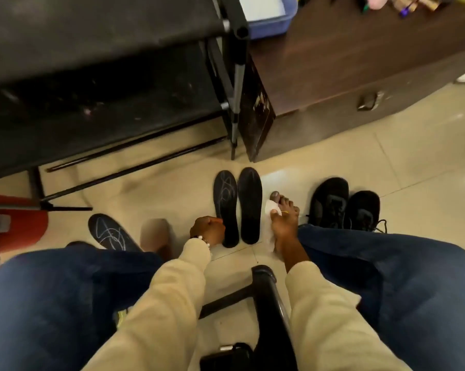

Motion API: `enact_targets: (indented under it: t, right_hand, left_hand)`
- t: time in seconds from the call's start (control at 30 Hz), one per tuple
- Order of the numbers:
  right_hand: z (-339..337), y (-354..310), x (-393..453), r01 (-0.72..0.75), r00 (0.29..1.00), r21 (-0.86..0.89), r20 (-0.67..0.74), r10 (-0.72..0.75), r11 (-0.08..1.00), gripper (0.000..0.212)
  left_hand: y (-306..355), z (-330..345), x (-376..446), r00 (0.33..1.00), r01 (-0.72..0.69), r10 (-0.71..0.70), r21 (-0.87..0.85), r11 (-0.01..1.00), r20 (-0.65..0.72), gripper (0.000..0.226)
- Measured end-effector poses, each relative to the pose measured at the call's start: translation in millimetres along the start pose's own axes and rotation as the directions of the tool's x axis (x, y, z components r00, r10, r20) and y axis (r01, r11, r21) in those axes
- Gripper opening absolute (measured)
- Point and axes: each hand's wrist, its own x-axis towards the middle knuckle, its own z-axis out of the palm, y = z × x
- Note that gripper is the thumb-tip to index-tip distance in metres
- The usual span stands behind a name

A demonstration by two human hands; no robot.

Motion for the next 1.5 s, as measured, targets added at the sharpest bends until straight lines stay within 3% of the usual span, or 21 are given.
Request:
enact_targets:
  t: [0.03, 0.17, 0.2, 0.27, 0.37, 0.5, 0.63, 0.77, 0.8, 0.9, 0.97, 1.07, 1.17, 1.23, 1.3, 1.37, 1.5]
  right_hand:
    - [6, 2, 10, 0.042, 0.998, -0.152, -0.044, -0.049, 0.988, 0.06]
    - [16, -3, 33, 0.082, 0.995, -0.37, -0.03, -0.1, 0.925, 0.072]
    - [20, -1, 38, 0.142, 0.988, -0.408, 0.008, -0.152, 0.902, 0.065]
    - [31, 0, 40, 0.196, 0.973, -0.454, 0.198, -0.117, 0.869, 0.048]
    - [63, 15, 48, 0.199, 0.972, -0.418, 0.203, -0.123, 0.886, 0.045]
    - [74, 18, 46, 0.048, 0.997, -0.287, 0.07, -0.029, 0.957, 0.039]
    - [68, 16, 47, -0.097, 0.992, -0.116, 0.069, 0.106, 0.988, 0.042]
    - [45, 6, 41, -0.098, 0.989, -0.087, 0.098, 0.106, 0.991, 0.041]
    - [40, 7, 40, -0.079, 0.996, -0.053, 0.04, 0.081, 0.995, 0.043]
    - [23, 9, 40, 0.061, 0.983, -0.25, -0.153, -0.101, 0.966, 0.064]
    - [16, 13, 40, 0.129, 0.981, -0.419, -0.076, -0.177, 0.899, 0.076]
    - [-1, 4, 29, 0.12, 0.992, -0.445, 0.015, -0.127, 0.888, 0.082]
    - [-3, 13, 19, 0.072, 0.994, -0.306, 0.097, -0.044, 0.949, 0.081]
    - [0, 33, 32, 0.047, 0.992, -0.042, 0.118, -0.042, 0.998, 0.07]
    - [-9, 38, 41, 0.006, 0.993, 0.145, 0.116, -0.023, 0.989, 0.074]
    - [-44, 3, -4, -0.041, 0.986, 0.325, 0.164, -0.013, 0.945, 0.062]
    - [-145, -84, -148, 0.03, 0.978, 0.543, 0.158, -0.137, 0.839, 0.023]
  left_hand:
    - [0, 7, 17, 1.0, 0.01, -0.01, 0.039, 0.999, 0.005, 0.017]
    - [-2, 44, 72, 0.994, -0.084, 0.069, 0.198, 0.977, 0.083, 0.037]
    - [-5, 54, 85, 0.992, -0.091, 0.07, 0.22, 0.971, 0.104, 0.04]
    - [-9, 73, 101, 0.988, -0.103, 0.071, 0.243, 0.965, 0.139, 0.043]
    - [-9, 91, 111, 0.988, -0.067, 0.026, 0.278, 0.958, 0.151, 0.048]
    - [-9, 100, 120, 0.989, -0.072, 0.032, 0.289, 0.955, 0.142, 0.051]
    - [-7, 101, 122, 0.992, -0.056, 0.024, 0.256, 0.965, 0.124, 0.046]
    - [0, 95, 98, 0.989, -0.087, 0.06, 0.208, 0.974, 0.134, 0.043]
    - [3, 91, 88, 0.99, -0.092, 0.066, 0.204, 0.975, 0.127, 0.043]
    - [15, 80, 56, 0.994, -0.094, 0.084, 0.154, 0.984, 0.068, 0.045]
    - [21, 71, 32, 0.994, -0.11, 0.109, 0.099, 0.989, 0.007, 0.045]
    - [34, 56, -8, 0.989, -0.147, 0.147, -0.001, 0.989, -0.033, 0.045]
    - [45, 39, -60, 0.977, -0.211, 0.208, -0.1, 0.972, -0.034, 0.045]
    - [48, 31, -90, 0.966, -0.26, 0.257, -0.121, 0.958, -0.04, 0.047]
    - [51, 23, -122, 0.95, -0.313, 0.308, -0.175, 0.934, -0.055, 0.046]
    - [54, 16, -149, 0.935, -0.355, 0.346, -0.228, 0.907, -0.077, 0.045]
    - [61, 3, -191, 0.909, -0.415, 0.403, -0.304, 0.858, -0.105, 0.044]
